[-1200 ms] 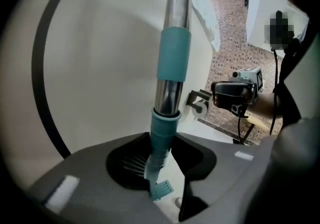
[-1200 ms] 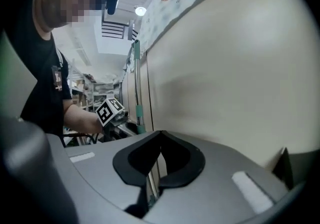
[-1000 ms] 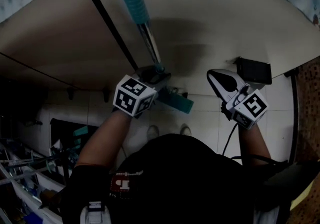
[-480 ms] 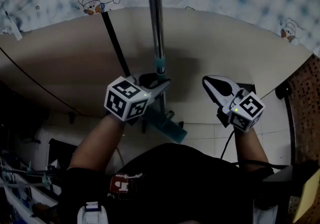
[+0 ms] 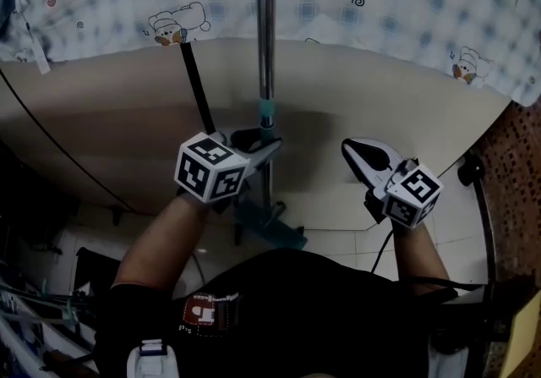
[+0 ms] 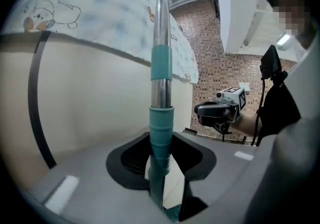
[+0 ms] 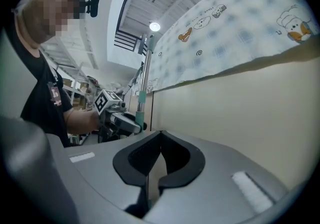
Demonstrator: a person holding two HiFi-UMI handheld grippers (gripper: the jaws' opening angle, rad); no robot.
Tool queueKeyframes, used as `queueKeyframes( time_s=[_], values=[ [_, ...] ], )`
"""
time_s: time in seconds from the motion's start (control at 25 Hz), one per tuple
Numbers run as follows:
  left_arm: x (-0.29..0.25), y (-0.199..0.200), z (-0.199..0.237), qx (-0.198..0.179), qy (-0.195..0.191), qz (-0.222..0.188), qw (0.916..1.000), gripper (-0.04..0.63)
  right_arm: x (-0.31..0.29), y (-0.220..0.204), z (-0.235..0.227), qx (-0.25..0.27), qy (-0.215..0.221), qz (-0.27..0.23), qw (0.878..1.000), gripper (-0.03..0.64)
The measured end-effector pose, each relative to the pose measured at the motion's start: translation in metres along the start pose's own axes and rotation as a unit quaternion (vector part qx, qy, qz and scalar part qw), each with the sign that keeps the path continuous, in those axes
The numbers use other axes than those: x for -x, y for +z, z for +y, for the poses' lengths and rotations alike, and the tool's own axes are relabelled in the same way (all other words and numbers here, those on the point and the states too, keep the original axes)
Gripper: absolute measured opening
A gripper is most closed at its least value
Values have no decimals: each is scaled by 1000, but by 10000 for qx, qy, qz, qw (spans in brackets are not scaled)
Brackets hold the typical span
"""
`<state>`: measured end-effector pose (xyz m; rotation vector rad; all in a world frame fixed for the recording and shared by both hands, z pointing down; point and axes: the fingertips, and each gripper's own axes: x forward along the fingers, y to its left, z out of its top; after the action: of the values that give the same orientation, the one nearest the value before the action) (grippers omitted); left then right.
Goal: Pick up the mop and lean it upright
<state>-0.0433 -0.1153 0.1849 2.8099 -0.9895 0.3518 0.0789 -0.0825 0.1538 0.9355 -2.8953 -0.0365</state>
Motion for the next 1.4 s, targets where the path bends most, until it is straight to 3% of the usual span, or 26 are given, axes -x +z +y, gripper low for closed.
queueKeyframes(
  time_s=[1.4],
  values=[
    [-6,-27,5,187,175,211,9994,132,-6,-15,3,-99,131,120,9998,14]
  ],
)
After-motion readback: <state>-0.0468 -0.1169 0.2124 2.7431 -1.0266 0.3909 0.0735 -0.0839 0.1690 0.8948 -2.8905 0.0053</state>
